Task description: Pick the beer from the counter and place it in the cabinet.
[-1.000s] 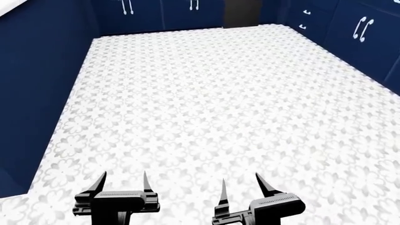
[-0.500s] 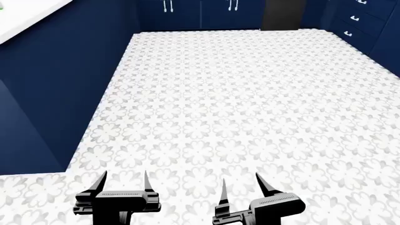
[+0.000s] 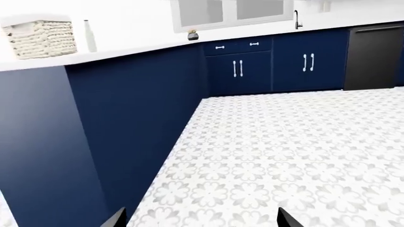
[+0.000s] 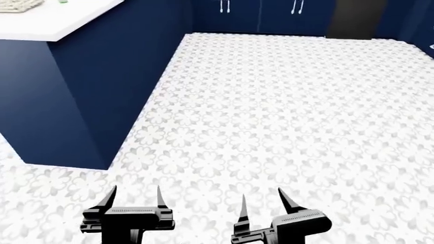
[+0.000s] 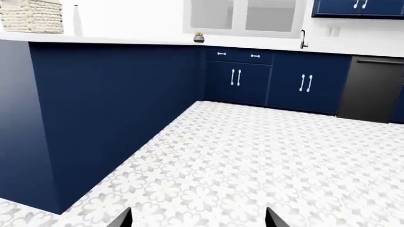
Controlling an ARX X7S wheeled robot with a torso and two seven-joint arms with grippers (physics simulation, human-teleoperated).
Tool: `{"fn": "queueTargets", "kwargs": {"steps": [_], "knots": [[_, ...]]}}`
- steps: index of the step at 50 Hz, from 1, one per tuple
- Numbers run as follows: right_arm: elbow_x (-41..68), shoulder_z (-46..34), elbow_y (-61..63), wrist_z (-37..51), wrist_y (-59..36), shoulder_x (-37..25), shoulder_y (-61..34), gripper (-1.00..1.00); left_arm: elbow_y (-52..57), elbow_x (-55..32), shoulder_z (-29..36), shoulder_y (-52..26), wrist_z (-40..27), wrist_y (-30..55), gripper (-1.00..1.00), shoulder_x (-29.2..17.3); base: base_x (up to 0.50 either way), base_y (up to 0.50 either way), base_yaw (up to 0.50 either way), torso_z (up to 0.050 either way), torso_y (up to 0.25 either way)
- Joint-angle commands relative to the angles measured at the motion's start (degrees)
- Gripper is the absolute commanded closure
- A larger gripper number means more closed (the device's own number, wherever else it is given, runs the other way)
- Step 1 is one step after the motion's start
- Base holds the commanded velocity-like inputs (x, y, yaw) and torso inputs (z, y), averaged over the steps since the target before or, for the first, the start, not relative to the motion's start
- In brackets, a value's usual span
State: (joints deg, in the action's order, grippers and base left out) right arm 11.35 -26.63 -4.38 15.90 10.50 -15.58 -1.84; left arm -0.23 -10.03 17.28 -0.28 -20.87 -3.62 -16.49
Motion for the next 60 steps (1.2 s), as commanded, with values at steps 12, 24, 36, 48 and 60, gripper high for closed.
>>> {"fn": "queueTargets", "kwargs": {"steps": [12,24,36,48,60], "knots": [[0.35,-0.31,0.06,0.23,0.04,-0.31,-0.29,-1.0,0.52,-0.08,0.46,-0.19,-0.46,0.43,-1.0,-0.33,0.0,0.0,0.5,0.0,0.0],[0.56,-0.41,0.05,0.51,-0.15,-0.4,-0.43,-1.0,-0.02,-0.22,0.53,-0.21,-0.6,-0.05,-1.0,-0.45,0.0,0.0,0.5,0.0,0.0],[0.84,-0.36,-0.6,0.76,0.14,-0.42,-0.55,-1.0,-0.86,-0.24,0.66,-0.43,-0.84,-0.58,-1.0,-0.37,0.0,0.0,0.5,0.0,0.0],[0.97,-0.5,-0.89,0.9,0.43,-0.52,-0.57,-1.0,-1.02,-0.35,0.88,-0.61,-0.99,-0.44,-1.0,-0.48,0.0,0.0,0.5,0.0,0.0],[0.97,-0.79,-0.4,1.14,0.35,-0.74,-0.39,-1.0,-0.5,-0.35,1.14,-0.44,-1.21,-0.26,-1.0,-0.75,0.0,0.0,0.5,0.0,0.0]]}}
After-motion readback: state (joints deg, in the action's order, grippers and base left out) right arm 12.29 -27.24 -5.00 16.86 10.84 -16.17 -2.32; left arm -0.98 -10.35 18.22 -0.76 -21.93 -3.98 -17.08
